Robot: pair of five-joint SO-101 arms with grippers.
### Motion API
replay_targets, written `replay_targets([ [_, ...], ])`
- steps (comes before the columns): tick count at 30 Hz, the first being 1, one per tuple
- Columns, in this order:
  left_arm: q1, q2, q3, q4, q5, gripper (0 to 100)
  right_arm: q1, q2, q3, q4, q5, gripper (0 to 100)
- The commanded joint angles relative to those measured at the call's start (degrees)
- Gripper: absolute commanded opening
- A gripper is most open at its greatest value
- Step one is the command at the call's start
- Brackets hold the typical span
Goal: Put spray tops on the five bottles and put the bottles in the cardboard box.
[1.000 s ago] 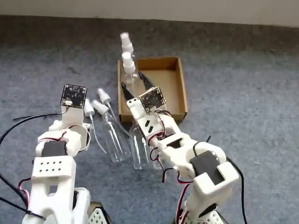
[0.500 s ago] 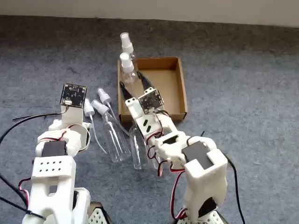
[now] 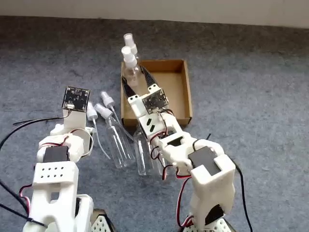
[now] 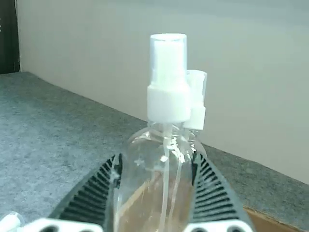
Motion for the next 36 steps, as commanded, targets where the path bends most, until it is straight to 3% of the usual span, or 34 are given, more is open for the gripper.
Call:
replay_targets([
  [1, 1.0, -1.0, -0.2, -1.0, 0.4, 15, 0.5, 0.5, -3.5, -1.3, 3.9, 0.5],
  [36, 1.0, -1.0, 0.3, -1.1, 0.4, 15, 1.0, 7.2, -6.5, -1.0, 4.3, 1.1],
])
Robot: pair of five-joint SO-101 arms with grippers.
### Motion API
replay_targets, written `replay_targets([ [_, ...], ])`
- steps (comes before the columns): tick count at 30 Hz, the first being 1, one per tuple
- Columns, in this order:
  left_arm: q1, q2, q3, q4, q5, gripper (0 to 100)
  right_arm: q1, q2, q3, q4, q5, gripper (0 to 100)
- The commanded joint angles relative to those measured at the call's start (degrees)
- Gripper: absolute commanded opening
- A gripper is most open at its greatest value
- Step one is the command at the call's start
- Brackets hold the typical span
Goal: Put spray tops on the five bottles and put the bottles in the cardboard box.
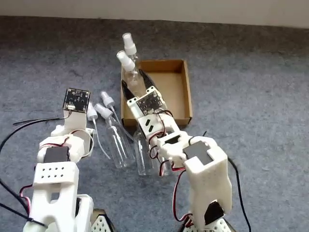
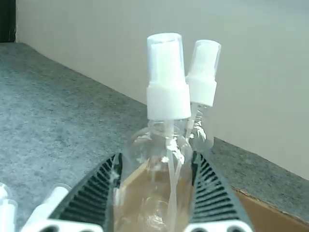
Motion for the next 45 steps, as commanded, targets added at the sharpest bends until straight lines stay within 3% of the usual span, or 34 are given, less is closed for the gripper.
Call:
replay_targets([
  [1, 1.0, -1.0, -0.4, -1.1, 0.4, 15, 0.8, -0.5, -2.3, -0.7, 0.5, 1.1],
  [28, 1.0, -1.0, -0.2, -1.1, 0.4, 15, 0.8, -0.7, -2.2, -0.7, 0.6, 1.1],
  [33, 1.0, -1.0, -0.2, -1.1, 0.4, 15, 0.5, -0.7, -2.2, -1.0, 6.3, 1.1],
  [45, 1.0, -1.0, -0.2, -1.1, 0.4, 15, 0.5, -0.7, -2.2, -0.9, 6.2, 1.1],
])
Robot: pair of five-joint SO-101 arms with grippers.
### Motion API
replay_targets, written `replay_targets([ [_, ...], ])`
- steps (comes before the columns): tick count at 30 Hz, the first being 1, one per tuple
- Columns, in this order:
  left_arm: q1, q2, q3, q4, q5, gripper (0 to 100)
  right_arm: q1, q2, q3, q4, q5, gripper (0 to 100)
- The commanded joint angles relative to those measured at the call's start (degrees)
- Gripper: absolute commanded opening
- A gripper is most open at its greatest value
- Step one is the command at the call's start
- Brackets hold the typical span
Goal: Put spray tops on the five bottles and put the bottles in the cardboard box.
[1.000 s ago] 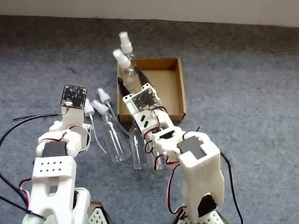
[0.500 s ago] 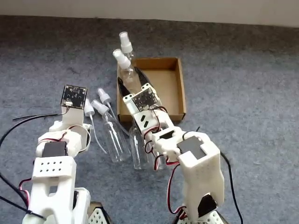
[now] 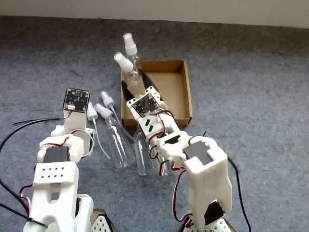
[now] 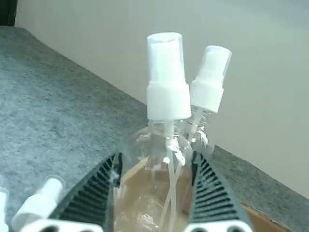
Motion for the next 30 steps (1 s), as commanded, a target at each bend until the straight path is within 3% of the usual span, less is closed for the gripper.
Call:
replay_targets([
  [1, 1.0, -1.0, -0.2, -1.1, 0.4, 15, 0.5, -0.7, -2.2, -0.9, 0.6, 1.1],
  [9, 1.0, -1.0, -0.2, -1.1, 0.4, 15, 0.6, -0.7, -2.1, -0.7, 0.6, 1.2],
  [15, 1.0, -1.0, -0.2, -1.1, 0.4, 15, 0.6, -0.7, -2.0, -0.7, 0.6, 11.3],
  [30, 1.0, -1.0, -0.2, -1.1, 0.4, 15, 0.5, -0.8, 0.9, -1.0, 0.6, 11.6],
])
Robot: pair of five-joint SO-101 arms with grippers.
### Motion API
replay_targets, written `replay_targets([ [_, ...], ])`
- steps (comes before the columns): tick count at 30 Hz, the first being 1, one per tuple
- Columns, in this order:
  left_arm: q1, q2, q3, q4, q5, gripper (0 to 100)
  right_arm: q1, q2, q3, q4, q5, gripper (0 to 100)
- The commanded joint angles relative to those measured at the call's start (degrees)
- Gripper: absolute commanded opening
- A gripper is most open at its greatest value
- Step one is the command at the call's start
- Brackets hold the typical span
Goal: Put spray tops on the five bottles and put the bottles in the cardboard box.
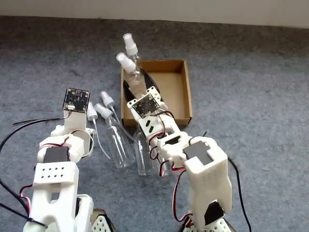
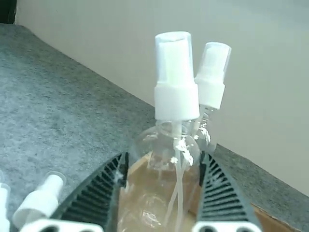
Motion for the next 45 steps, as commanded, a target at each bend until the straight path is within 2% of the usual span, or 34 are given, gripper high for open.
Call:
replay_targets([
  [1, 1.0, -1.0, -0.2, -1.1, 0.4, 15, 0.5, -0.9, 0.3, -0.8, 0.6, 11.6],
  [25, 1.0, -1.0, -0.2, -1.1, 0.4, 15, 0.4, -0.9, 0.3, -0.7, 0.5, 11.9],
  [30, 1.0, -1.0, -0.2, -1.1, 0.4, 15, 0.4, -0.9, 0.3, -0.7, 0.5, 19.7],
  [45, 1.0, -1.0, -0.2, -1.1, 0.3, 15, -0.7, -0.9, 0.3, -0.5, 0.6, 20.0],
])
